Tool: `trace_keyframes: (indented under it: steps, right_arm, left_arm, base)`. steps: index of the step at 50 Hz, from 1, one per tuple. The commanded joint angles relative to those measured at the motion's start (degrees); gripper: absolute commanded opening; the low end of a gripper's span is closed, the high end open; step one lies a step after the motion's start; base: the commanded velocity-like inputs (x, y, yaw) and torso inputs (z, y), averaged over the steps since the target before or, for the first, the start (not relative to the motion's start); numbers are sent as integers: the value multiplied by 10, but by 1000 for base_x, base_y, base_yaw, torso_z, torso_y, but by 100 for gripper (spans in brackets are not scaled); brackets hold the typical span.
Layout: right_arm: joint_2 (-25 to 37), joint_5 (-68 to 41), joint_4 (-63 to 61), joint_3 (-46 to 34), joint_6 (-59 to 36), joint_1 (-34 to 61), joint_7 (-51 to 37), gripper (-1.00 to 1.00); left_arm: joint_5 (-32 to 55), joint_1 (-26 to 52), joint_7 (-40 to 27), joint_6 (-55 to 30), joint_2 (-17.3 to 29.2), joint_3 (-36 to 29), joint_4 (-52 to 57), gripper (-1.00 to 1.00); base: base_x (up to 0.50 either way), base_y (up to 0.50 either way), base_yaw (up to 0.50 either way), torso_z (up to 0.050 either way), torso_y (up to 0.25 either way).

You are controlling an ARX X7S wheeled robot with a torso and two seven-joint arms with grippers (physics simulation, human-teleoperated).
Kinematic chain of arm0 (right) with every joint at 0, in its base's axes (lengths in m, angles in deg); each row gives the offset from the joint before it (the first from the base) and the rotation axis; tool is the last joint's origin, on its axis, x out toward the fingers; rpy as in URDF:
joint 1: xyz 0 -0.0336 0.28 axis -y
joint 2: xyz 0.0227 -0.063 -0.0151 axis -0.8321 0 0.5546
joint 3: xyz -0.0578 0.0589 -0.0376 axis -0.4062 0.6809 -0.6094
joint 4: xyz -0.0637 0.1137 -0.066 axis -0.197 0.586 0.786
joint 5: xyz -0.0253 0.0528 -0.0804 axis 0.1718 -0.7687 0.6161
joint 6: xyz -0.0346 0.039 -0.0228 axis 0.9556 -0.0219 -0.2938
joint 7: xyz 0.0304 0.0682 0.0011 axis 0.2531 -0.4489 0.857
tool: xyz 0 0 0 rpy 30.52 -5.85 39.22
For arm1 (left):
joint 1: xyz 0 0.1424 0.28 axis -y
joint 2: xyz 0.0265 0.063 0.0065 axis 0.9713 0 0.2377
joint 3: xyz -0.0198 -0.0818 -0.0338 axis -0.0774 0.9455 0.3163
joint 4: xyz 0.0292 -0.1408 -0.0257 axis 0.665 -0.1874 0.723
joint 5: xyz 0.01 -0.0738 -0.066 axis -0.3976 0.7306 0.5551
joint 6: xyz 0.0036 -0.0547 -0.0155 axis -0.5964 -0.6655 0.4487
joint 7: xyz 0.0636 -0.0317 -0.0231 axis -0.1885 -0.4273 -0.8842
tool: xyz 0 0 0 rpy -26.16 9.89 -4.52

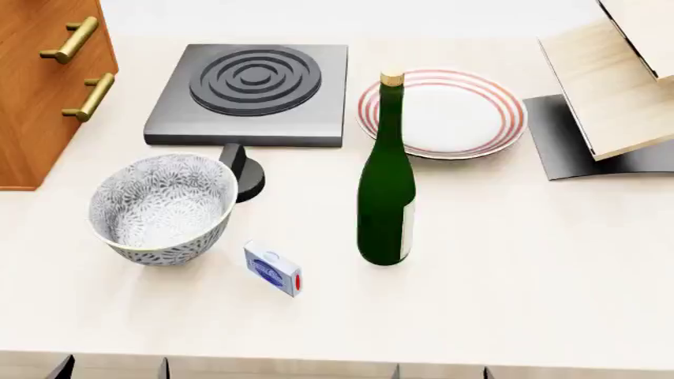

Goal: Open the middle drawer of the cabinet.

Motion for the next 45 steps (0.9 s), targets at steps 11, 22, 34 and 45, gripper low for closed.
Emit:
trace_keyframes:
  steps: [11, 22, 34, 45]
  right_arm:
    - [29, -18, -186, -25, -1, -63, -46, 100]
    - [50, -70, -396, -11, -19, -132, -59, 100]
    - [67, -110, -501, -5, 10, -183, -64, 100]
    - [75, -114, -526, -9, 9, -191, -80, 100]
  left_arm:
    - [-4, -40, -60, -86, 27, -27, 188, 100]
    - [-25, -81, -83, -159, 37, -64, 382, 100]
    - [-50, -104, -106, -208, 48, -89, 516, 100]
    - [-49, -105, -115, -208, 59, -99, 530, 100]
  base:
    - [0, 0, 0, 0, 0]
    - [0, 0, 0, 0, 0]
    - [0, 0, 0, 0, 0]
    - [0, 0, 0, 0, 0]
